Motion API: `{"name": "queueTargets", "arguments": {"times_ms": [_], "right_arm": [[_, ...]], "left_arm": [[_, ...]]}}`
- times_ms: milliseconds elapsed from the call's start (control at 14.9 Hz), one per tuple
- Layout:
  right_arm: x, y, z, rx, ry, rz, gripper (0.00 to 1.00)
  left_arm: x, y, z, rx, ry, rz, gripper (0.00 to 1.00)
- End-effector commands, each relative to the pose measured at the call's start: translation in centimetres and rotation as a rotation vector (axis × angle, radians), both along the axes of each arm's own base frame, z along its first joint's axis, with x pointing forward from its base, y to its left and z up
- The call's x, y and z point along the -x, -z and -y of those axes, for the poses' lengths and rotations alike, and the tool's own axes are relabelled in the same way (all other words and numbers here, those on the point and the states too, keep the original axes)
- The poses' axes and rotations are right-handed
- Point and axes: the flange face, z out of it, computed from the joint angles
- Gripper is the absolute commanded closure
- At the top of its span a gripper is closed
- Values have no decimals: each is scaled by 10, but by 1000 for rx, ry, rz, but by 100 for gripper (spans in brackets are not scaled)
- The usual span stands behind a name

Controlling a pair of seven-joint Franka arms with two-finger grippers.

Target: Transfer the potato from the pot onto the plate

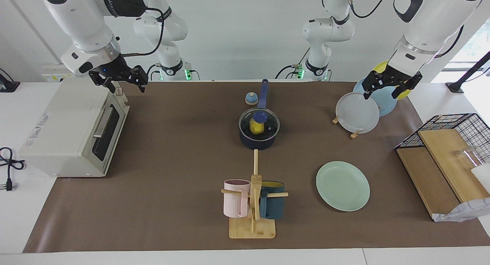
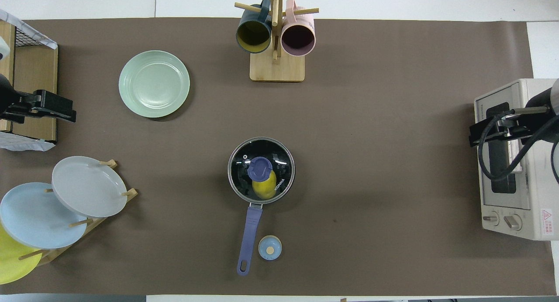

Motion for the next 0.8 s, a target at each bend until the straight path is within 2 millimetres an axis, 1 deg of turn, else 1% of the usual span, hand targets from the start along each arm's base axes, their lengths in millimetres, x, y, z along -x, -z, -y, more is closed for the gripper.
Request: {"name": "queueTargets", "arguments": {"times_ms": [0, 402, 536, 737], "right_arm": [[2, -1, 0, -18, -12, 13, 0], [3, -1, -3, -16, -6, 12, 0], [3, 0, 1, -16, -3, 9, 0], [5, 0, 0, -16, -8, 0, 0]], "left_arm": [[5, -2, -2, 15, -1, 3, 0], [6, -2, -2, 15, -1, 2, 0], [6, -2, -2, 15, -1, 2, 0], [6, -2, -2, 15, -1, 2, 0]]}}
